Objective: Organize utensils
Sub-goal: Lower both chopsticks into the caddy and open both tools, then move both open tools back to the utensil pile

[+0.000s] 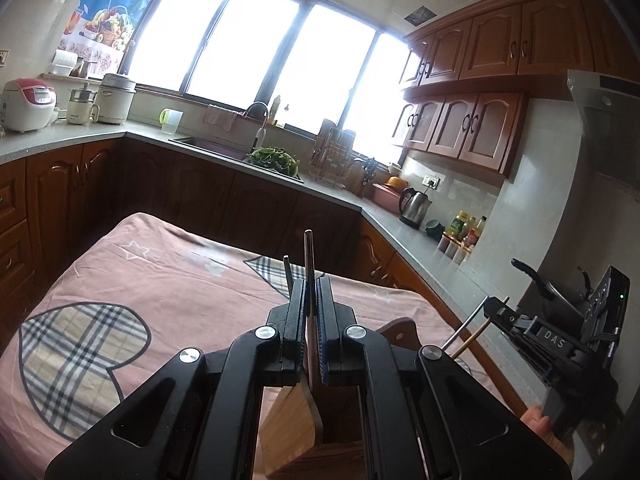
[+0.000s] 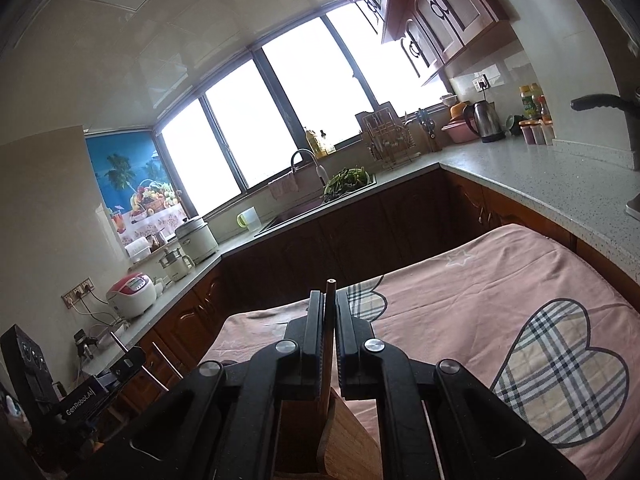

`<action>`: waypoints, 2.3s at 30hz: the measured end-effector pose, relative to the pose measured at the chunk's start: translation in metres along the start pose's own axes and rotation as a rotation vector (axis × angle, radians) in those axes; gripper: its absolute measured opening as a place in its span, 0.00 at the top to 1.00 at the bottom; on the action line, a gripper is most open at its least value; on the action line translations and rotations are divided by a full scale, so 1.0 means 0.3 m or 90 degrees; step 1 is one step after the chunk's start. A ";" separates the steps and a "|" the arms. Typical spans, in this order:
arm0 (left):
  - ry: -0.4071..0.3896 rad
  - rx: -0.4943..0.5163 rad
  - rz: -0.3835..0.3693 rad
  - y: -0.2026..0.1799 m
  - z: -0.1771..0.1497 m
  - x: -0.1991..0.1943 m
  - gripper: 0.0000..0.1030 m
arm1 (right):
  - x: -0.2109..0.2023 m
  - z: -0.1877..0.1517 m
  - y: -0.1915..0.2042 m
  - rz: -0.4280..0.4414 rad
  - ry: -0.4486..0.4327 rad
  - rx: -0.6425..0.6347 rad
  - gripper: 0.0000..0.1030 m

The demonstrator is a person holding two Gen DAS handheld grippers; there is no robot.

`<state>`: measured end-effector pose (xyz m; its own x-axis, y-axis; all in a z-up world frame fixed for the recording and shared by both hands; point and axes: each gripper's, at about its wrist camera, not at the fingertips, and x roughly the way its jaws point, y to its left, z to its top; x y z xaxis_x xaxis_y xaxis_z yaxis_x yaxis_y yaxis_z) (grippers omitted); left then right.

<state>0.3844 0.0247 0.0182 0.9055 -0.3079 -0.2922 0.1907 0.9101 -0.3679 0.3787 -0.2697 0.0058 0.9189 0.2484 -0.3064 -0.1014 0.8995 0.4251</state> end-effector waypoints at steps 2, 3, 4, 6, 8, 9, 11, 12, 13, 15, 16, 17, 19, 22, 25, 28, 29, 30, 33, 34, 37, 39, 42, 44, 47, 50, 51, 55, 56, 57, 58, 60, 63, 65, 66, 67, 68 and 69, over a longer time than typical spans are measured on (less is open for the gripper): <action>0.010 0.003 0.000 -0.001 -0.013 0.012 0.96 | 0.012 -0.016 -0.002 0.004 0.010 0.001 0.95; 0.016 0.006 0.000 -0.004 -0.022 0.020 0.96 | 0.016 -0.021 -0.001 0.007 0.014 0.000 0.95; 0.022 0.006 -0.001 -0.004 -0.026 0.027 0.96 | 0.021 -0.026 0.005 0.006 0.018 -0.005 0.95; 0.023 0.006 0.000 -0.002 -0.029 0.029 0.96 | 0.026 -0.032 0.012 0.003 0.021 -0.011 0.95; 0.029 0.007 -0.001 -0.002 -0.026 0.034 0.95 | 0.028 -0.030 0.012 0.002 0.023 -0.010 0.95; 0.032 0.006 -0.001 -0.004 -0.023 0.034 0.95 | 0.029 -0.028 0.012 0.002 0.025 -0.010 0.95; 0.035 0.008 -0.002 -0.004 -0.022 0.035 0.95 | 0.031 -0.023 0.015 0.001 0.030 -0.013 0.95; 0.036 0.009 -0.002 -0.005 -0.020 0.036 0.95 | 0.033 -0.023 0.014 0.002 0.032 -0.013 0.95; 0.038 0.009 -0.001 -0.007 -0.019 0.035 0.95 | 0.034 -0.021 0.016 0.001 0.033 -0.013 0.94; 0.043 0.008 0.001 -0.005 -0.017 0.039 0.95 | 0.036 -0.020 0.016 0.000 0.035 -0.012 0.90; 0.046 0.007 0.002 -0.004 -0.017 0.041 0.95 | 0.037 -0.019 0.016 0.000 0.037 -0.010 0.90; 0.047 0.007 0.003 -0.002 -0.016 0.042 0.95 | 0.037 -0.019 0.016 0.000 0.038 -0.008 0.90; 0.050 0.009 0.004 -0.001 -0.014 0.042 0.95 | 0.038 -0.019 0.015 0.001 0.040 -0.008 0.90; 0.053 0.012 0.007 -0.005 -0.011 0.044 0.95 | 0.037 -0.020 0.018 -0.002 0.044 -0.008 0.89; 0.057 0.012 0.006 -0.003 -0.007 0.048 0.95 | 0.036 -0.021 0.018 -0.002 0.046 -0.004 0.83; 0.064 0.010 0.007 0.001 -0.005 0.053 0.92 | 0.026 -0.017 0.017 -0.001 0.040 0.002 0.58; 0.067 0.009 0.007 0.003 -0.004 0.055 0.90 | 0.020 -0.015 0.017 0.001 0.036 0.003 0.55; 0.069 0.008 0.008 0.004 -0.004 0.055 0.78 | 0.015 -0.012 0.017 0.004 0.034 0.005 0.49; 0.058 0.006 0.014 0.007 -0.002 0.037 0.56 | 0.000 -0.005 0.016 0.009 0.030 0.008 0.40; 0.058 0.006 0.014 0.007 -0.001 0.031 0.52 | -0.003 -0.003 0.014 0.012 0.030 0.011 0.36; 0.059 -0.002 0.019 0.010 0.000 0.012 0.26 | -0.019 0.004 0.005 0.015 0.030 0.024 0.29; 0.055 -0.006 0.017 0.012 -0.001 -0.015 0.22 | -0.035 0.007 0.000 0.024 0.031 0.032 0.22; 0.060 -0.011 0.023 0.014 -0.008 -0.055 0.08 | -0.077 0.004 0.003 0.036 0.027 0.034 0.09; 0.066 -0.014 0.025 0.018 -0.019 -0.087 0.07 | -0.114 0.000 0.011 0.039 0.026 0.028 0.07; 0.086 -0.023 0.029 0.024 -0.041 -0.131 0.05 | -0.167 -0.010 0.017 0.038 0.031 0.022 0.05; 0.107 -0.032 0.030 0.026 -0.074 -0.181 0.05 | -0.222 -0.020 0.017 0.042 0.041 0.024 0.05; 0.115 -0.032 0.030 0.024 -0.087 -0.197 0.05 | -0.242 -0.025 0.016 0.040 0.043 0.023 0.05; 0.138 -0.035 0.030 0.018 -0.135 -0.267 0.05 | -0.321 -0.049 0.015 0.033 0.052 0.011 0.05; 0.141 -0.039 0.028 0.018 -0.146 -0.285 0.05 | -0.340 -0.059 0.018 0.026 0.054 0.004 0.05; 0.145 -0.042 0.025 0.019 -0.155 -0.301 0.05 | -0.360 -0.072 0.021 0.020 0.054 -0.006 0.05; 0.149 -0.044 0.023 0.019 -0.166 -0.317 0.05 | -0.378 -0.082 0.023 0.015 0.055 -0.015 0.05; 0.159 -0.046 0.020 0.017 -0.182 -0.341 0.05 | -0.406 -0.103 0.021 0.009 0.060 -0.024 0.05; 0.169 -0.045 0.022 0.007 -0.204 -0.376 0.05 | -0.447 -0.131 0.009 0.015 0.074 -0.014 0.05; 0.171 -0.044 0.021 0.004 -0.219 -0.399 0.05 | -0.474 -0.149 0.000 0.014 0.079 -0.008 0.05; 0.173 -0.043 0.022 0.001 -0.225 -0.409 0.05 | -0.489 -0.158 -0.004 0.013 0.079 -0.006 0.05; 0.176 -0.043 0.022 -0.001 -0.234 -0.419 0.05 | -0.503 -0.167 -0.007 0.014 0.081 -0.004 0.05; 0.178 -0.043 0.022 -0.003 -0.244 -0.428 0.05 | -0.516 -0.178 -0.010 0.014 0.083 -0.002 0.05; 0.181 -0.043 0.022 -0.004 -0.252 -0.437 0.05 | -0.529 -0.188 -0.013 0.015 0.086 0.000 0.05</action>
<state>0.2369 0.0430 -0.0097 0.7671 -0.3506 -0.5373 0.1268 0.9038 -0.4088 0.2117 -0.2923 0.0048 0.8563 0.3155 -0.4088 -0.1219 0.8928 0.4337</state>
